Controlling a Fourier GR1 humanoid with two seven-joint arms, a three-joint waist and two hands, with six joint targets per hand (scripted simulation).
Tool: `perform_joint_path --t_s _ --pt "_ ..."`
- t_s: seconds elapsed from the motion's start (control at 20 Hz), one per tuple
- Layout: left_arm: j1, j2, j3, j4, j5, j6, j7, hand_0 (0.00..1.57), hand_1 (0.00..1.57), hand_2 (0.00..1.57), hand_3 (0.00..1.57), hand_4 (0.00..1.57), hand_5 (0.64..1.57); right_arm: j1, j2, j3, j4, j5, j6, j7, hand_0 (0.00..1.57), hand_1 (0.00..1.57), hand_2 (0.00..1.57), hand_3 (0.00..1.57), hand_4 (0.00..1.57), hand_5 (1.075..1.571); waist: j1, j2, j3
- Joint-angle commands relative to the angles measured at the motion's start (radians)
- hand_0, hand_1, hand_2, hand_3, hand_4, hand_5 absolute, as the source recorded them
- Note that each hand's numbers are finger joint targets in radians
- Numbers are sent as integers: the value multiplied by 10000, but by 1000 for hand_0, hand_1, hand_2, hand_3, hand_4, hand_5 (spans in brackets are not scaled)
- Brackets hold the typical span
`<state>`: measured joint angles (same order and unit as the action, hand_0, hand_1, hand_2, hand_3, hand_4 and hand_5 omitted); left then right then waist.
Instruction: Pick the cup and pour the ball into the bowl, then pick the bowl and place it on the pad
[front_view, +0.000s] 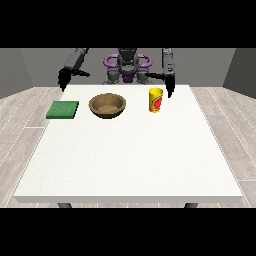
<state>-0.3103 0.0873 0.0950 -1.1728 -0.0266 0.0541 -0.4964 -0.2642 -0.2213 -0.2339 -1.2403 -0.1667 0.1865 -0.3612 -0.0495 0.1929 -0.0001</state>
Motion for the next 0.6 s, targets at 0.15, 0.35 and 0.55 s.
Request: perform_joint_path --t_s 0.15,0.35,0.55 --pt "-708 -245 523 2458 69 250 -1975 0 0 0 0 0 1271 -509 -279 -124 431 -198 330 -101 0 0 0 0 0 1559 -252 444 -3" --pt "-1111 -208 664 3171 88 342 -2422 0 0 0 0 0 1245 -544 -886 -617 1248 -465 1034 -798 0 0 0 0 0 1558 -239 535 0" --pt "-1569 166 1244 4196 587 -192 -3061 659 659 914 286 0 1425 -726 -1185 -741 1045 -750 1356 -561 0 0 0 0 0 1558 -518 885 -4"
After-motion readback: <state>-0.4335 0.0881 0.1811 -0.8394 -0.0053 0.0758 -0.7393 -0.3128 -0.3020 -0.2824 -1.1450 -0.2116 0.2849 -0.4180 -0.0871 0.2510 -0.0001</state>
